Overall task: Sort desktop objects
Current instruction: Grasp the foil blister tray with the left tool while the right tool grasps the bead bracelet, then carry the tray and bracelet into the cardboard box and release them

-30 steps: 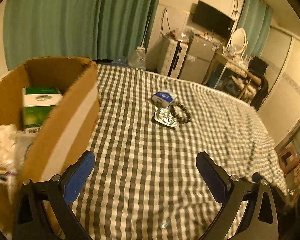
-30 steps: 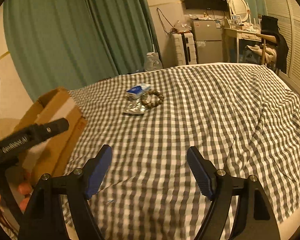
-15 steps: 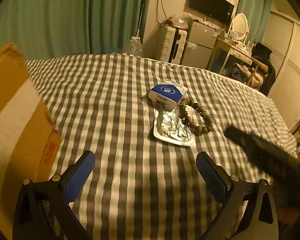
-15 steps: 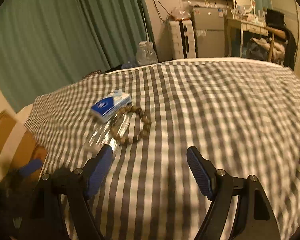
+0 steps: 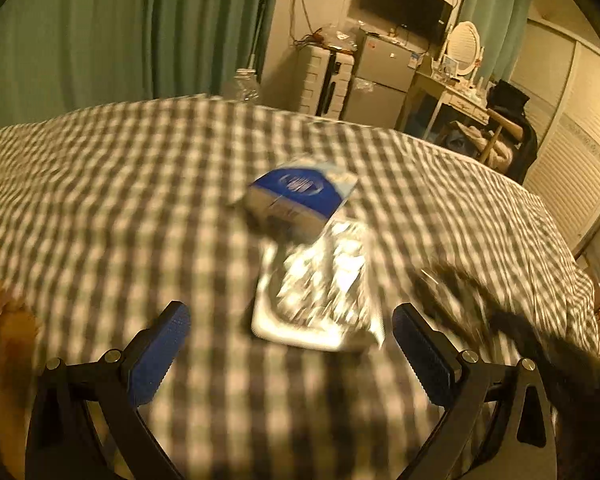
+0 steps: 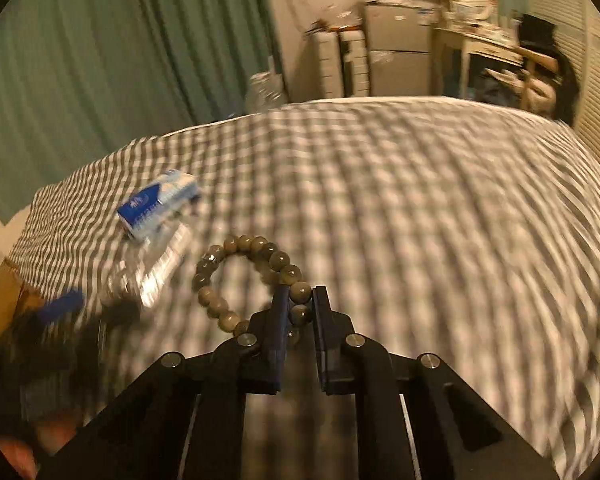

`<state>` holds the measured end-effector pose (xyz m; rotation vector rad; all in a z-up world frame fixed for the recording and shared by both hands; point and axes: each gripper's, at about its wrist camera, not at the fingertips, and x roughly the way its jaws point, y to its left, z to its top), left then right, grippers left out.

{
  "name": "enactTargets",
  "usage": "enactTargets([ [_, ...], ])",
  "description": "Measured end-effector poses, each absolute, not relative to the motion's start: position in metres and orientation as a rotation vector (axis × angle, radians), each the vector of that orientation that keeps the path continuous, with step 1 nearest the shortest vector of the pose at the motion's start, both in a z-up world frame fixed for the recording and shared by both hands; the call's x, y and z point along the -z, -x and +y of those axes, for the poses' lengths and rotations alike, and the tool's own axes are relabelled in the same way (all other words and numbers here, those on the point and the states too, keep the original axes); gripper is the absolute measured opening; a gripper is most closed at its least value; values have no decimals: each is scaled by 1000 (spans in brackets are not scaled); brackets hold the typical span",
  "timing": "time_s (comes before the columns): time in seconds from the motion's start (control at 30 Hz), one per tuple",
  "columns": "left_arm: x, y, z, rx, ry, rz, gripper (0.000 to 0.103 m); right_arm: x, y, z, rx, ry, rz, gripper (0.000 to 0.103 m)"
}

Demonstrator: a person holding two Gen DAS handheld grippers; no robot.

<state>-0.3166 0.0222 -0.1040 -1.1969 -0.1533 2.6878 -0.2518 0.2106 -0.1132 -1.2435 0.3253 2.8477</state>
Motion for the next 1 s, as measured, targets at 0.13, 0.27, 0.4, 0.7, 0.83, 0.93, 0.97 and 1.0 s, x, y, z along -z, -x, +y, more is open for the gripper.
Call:
enactTargets([
  [0.13, 104, 336, 42, -2692, 1209, -123, 103, 110, 237, 235, -2792, 1256, 416, 11],
  [0.27, 111, 340, 55, -2686, 1254, 56, 85, 101, 222, 230, -2819, 1233, 407, 11],
  [0.4, 106, 332, 51, -2642, 1254, 44, 70, 98, 221, 223, -2834, 1261, 425, 11],
  [0.7, 82, 255, 17, -2608, 1274, -109, 70, 73, 184, 203, -2917, 1260, 464, 11],
  [0.83, 67, 215, 6, -2607, 1267, -149, 70, 64, 156, 194, -2930, 1294, 484, 11],
  [0.93, 49, 180, 0, -2624, 1236, -163, 70, 56, 134, 187, -2943, 1302, 482, 11],
  [0.97, 43, 167, -4, -2624, 1228, -180, 70, 52, 127, 183, -2947, 1302, 470, 11],
  [1.0, 38, 156, -9, -2631, 1222, -202, 70, 48, 119, 179, -2952, 1309, 451, 11],
])
